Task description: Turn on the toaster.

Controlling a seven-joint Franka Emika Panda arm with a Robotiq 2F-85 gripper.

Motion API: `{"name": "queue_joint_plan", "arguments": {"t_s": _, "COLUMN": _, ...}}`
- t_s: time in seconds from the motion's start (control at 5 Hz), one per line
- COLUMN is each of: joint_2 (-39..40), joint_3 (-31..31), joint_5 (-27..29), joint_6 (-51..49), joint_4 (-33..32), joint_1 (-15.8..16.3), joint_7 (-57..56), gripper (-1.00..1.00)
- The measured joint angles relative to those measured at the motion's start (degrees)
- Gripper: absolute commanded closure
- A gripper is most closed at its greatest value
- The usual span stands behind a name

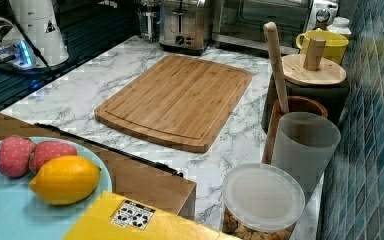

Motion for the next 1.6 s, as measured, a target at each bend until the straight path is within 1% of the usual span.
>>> {"name": "queue_joint_plan", "arguments": {"t_s": 0.2, "joint_2": 1.45, "joint_3": 0.6, "joint_5": 0.07, "joint_6": -0.17, "joint_4": -1.34, "joint_1": -0.08, "joint_7": 0.0, "gripper": 1.0}}
{"name": "queue_joint_plan", "arguments": {"t_s": 0.4, "joint_2": 2.64, "joint_3": 1.51, "joint_5": 1.58, "joint_6": 4.92, "joint_4": -4.14, "joint_1": -0.03, "joint_7": 0.03, "gripper": 1.0}}
{"name": "queue_joint_plan", "arguments": {"t_s": 0.6, "joint_2": 1.8, "joint_3": 1.89, "joint_5": 1.66, "joint_6": 8.14, "joint_4": -6.83, "joint_1": -0.02, "joint_7": 0.03, "gripper": 1.0}}
{"name": "queue_joint_plan", "arguments": {"t_s": 1.0, "joint_2": 0.34, "joint_3": 1.18, "joint_5": 1.64, "joint_6": 8.28, "joint_4": -6.94, "joint_1": 0.01, "joint_7": 0.03, "gripper": 1.0}}
{"name": "queue_joint_plan", "arguments": {"t_s": 1.2, "joint_2": 1.75, "joint_3": 1.23, "joint_5": 1.52, "joint_6": 8.34, "joint_4": -6.38, "joint_1": 0.01, "joint_7": 0.03, "gripper": 1.0}}
{"name": "queue_joint_plan", "arguments": {"t_s": 1.6, "joint_2": 9.64, "joint_3": 1.19, "joint_5": 1.45, "joint_6": 10.38, "joint_4": -3.92, "joint_1": -0.53, "joint_7": 0.06, "gripper": 1.0}}
